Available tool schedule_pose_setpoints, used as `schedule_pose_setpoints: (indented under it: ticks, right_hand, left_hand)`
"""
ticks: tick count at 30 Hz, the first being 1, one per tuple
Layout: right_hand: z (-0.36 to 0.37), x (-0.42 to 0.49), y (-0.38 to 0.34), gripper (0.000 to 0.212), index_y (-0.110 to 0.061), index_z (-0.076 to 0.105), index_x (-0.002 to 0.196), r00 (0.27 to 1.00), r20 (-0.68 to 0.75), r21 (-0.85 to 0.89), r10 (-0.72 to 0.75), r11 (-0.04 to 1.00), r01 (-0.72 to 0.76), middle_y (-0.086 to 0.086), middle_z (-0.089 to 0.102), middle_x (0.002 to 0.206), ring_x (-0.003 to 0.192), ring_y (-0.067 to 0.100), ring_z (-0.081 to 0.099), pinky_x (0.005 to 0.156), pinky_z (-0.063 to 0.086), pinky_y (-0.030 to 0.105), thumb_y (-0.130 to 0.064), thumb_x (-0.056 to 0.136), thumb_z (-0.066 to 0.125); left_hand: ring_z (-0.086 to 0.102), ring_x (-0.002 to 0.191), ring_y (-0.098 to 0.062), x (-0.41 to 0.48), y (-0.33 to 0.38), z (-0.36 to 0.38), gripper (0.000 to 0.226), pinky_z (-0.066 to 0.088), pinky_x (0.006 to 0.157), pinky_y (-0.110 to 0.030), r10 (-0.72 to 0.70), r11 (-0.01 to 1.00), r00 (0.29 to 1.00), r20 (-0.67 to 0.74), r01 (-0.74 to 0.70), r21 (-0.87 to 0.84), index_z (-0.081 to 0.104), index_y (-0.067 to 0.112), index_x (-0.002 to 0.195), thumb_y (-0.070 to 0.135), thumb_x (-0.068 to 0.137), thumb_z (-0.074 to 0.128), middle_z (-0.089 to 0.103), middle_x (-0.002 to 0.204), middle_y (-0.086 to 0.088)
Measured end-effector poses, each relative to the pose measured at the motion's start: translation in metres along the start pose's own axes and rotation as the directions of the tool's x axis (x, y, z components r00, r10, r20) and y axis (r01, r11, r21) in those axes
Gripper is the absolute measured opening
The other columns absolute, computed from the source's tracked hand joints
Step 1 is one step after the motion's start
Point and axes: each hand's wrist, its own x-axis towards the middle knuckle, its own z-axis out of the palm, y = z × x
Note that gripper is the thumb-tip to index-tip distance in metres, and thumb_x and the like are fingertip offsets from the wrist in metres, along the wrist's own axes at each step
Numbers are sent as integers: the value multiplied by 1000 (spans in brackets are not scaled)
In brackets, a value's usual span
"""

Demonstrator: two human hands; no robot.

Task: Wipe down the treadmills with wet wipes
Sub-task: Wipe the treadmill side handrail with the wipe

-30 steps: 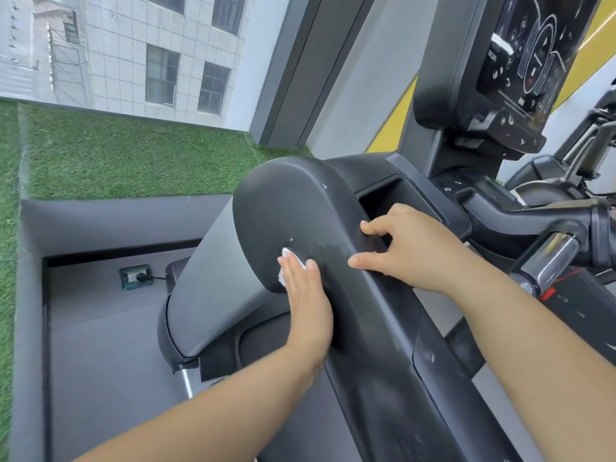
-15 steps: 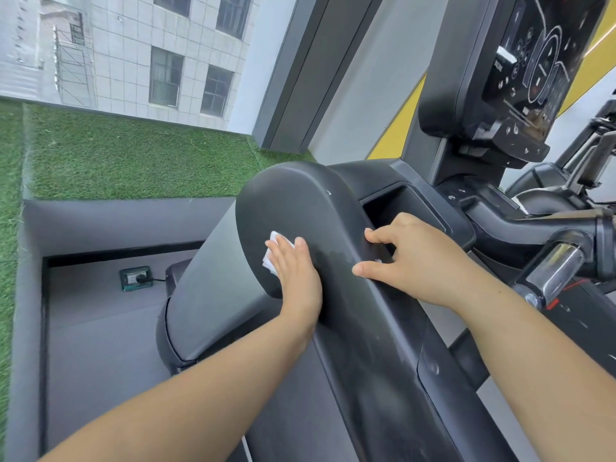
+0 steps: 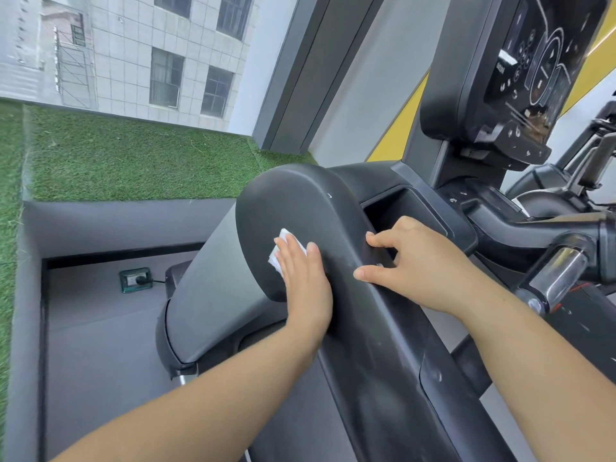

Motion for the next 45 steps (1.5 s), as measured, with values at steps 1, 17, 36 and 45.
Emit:
schedule_pose_setpoints:
  ticks: [1, 17, 36, 45]
  right_hand:
    - [0, 0, 0, 65, -30, 50, 135, 1000, -3, 2, -2, 1000, 2, -8, 43, 108, 89, 10, 52, 77, 41, 26, -55, 78, 66]
    - [2, 1, 3, 63, -31, 52, 133, 1000, -24, 21, -15, 1000, 15, -11, 42, 104, 87, 7, 50, 75, 38, 24, -55, 77, 67]
    - [-1, 1, 2, 32, -37, 51, 73, 998, 40, 28, -39, 999, 37, -8, 41, 90, 74, 7, 52, 67, 37, 26, -39, 101, 35]
    - [2, 3, 4, 31, -31, 62, 95, 999, 34, 28, 2, 1000, -3, -11, 37, 90, 79, 10, 49, 71, 35, 27, -46, 99, 35]
  left_hand:
    - [-4, 146, -22, -12, 2, -1, 57, -10, 105, -7, 27, 999, 1000, 11, -26, -45, 14, -3, 149, 29, 101, 15, 3, 158, -15]
    - [-25, 138, 4, -55, 23, -15, 68, -15, 111, -14, 252, 959, 957, 144, -227, -173, -12, 28, 145, 57, 87, 9, -20, 152, 20]
    - [-31, 129, 10, -22, 59, -17, 64, -18, 109, -14, 168, 986, 970, 174, -167, -17, -11, 32, 146, 54, 89, 8, -24, 144, 23]
    - [-34, 131, 8, -45, 52, -16, 66, -18, 111, -18, 163, 987, 971, 177, -161, -24, -19, 34, 141, 67, 88, 2, -30, 146, 22]
